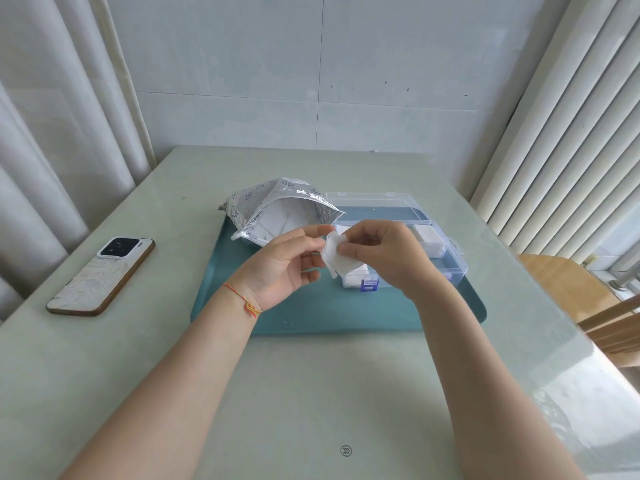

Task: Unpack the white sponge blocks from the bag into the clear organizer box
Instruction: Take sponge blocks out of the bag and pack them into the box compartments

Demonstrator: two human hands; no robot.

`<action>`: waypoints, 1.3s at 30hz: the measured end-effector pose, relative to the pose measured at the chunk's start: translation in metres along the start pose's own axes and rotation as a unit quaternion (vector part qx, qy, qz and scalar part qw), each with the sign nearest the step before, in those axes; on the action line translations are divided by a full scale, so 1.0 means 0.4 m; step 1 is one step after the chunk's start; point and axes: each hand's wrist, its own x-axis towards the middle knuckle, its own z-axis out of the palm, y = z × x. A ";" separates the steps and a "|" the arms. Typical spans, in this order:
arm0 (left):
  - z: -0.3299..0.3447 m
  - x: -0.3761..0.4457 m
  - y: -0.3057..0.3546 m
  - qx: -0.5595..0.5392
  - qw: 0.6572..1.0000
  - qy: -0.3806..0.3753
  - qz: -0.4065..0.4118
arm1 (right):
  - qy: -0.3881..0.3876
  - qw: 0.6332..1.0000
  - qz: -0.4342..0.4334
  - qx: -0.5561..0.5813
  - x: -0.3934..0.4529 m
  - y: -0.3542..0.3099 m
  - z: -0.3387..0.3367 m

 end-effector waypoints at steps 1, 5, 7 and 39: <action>-0.001 0.000 -0.001 0.010 1.000 -0.006 0.004 | 0.004 1.000 -0.003 -0.004 0.000 -0.002 0.003; -0.002 0.000 -0.004 0.036 0.999 0.000 0.022 | 0.018 1.000 0.006 0.003 0.001 -0.002 0.003; 0.003 -0.002 -0.004 0.073 0.996 0.041 0.028 | 0.014 1.000 0.012 0.011 0.002 -0.001 0.002; 0.021 0.013 -0.021 0.021 0.989 0.143 0.021 | 0.010 0.988 0.036 0.153 -0.015 -0.030 0.023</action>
